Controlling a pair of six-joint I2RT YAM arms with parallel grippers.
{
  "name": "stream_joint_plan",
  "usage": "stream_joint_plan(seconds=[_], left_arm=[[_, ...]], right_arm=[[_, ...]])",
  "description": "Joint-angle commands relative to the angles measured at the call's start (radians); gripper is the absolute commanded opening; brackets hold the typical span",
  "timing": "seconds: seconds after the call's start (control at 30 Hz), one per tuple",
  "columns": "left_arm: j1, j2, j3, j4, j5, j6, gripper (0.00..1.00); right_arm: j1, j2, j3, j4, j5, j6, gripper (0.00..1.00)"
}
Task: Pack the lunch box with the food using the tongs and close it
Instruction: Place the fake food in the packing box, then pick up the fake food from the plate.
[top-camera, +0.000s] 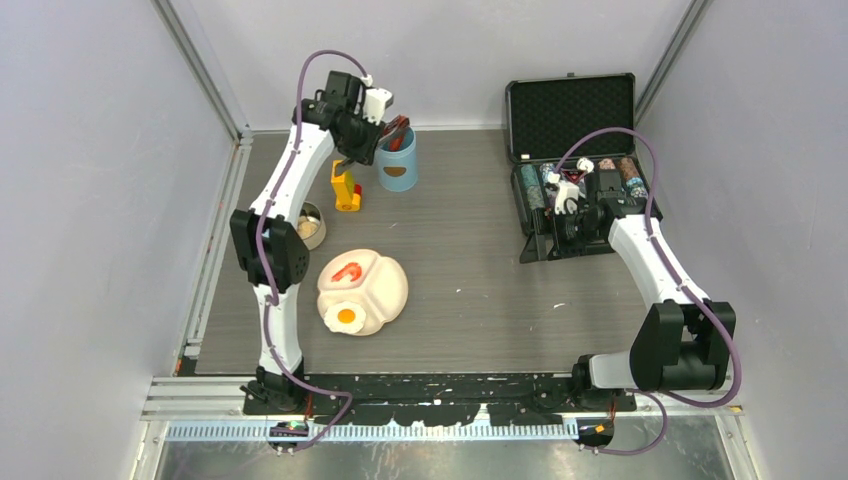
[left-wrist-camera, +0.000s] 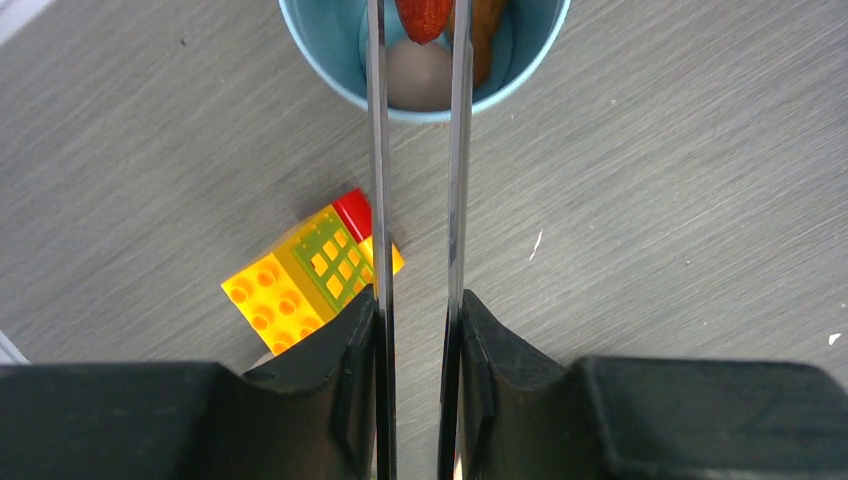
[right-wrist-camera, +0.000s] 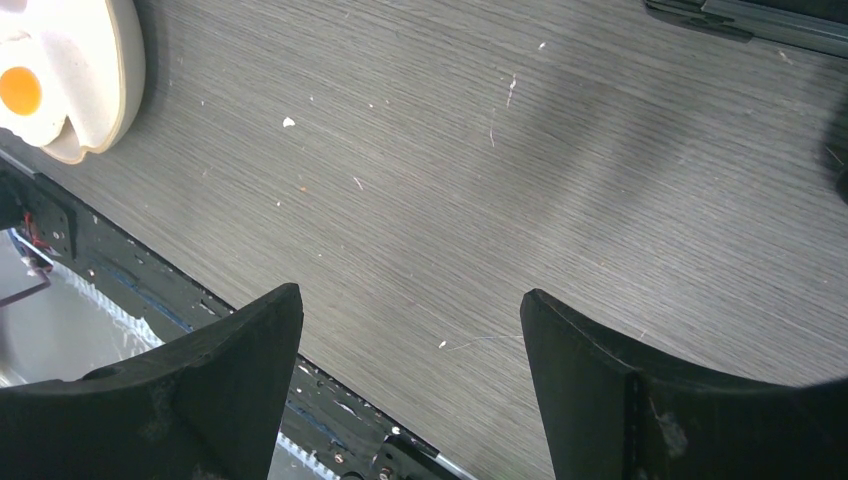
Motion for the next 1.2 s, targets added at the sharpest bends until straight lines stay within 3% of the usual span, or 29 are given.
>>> stream_joint_plan(seconds=[0.0, 0.1, 0.27, 0.5, 0.67, 0.83, 1.17], left_arm=[[0.018, -0.109, -0.064, 0.082, 0.016, -0.021, 0.13], [0.026, -0.14, -0.107, 0.094, 0.023, -0.024, 0.18], [0.033, -0.14, -0.075, 0.042, 0.036, -0.028, 0.38], [0.032, -0.192, -0.047, 0.004, 0.049, -0.028, 0.47], [0.039, -0.253, -0.045, -0.103, 0.067, 0.022, 0.46], [0.056, -0.422, -0.196, -0.207, 0.064, 0.132, 0.46], [0.07, -0.805, -0.653, -0.351, 0.0, 0.345, 0.43]], right_arm=[[0.003, 0.005, 0.006, 0.028, -0.007, -0.015, 0.84], [0.003, 0.009, 0.008, 0.028, -0.009, -0.015, 0.85], [0.003, 0.009, 0.011, 0.028, -0.016, -0.009, 0.84], [0.003, 0.002, 0.009, 0.027, -0.018, -0.003, 0.85], [0.003, -0.01, 0.008, 0.026, -0.016, -0.001, 0.85], [0.003, -0.021, 0.001, 0.026, -0.014, -0.003, 0.85], [0.003, -0.015, 0.003, 0.027, -0.03, 0.003, 0.85]])
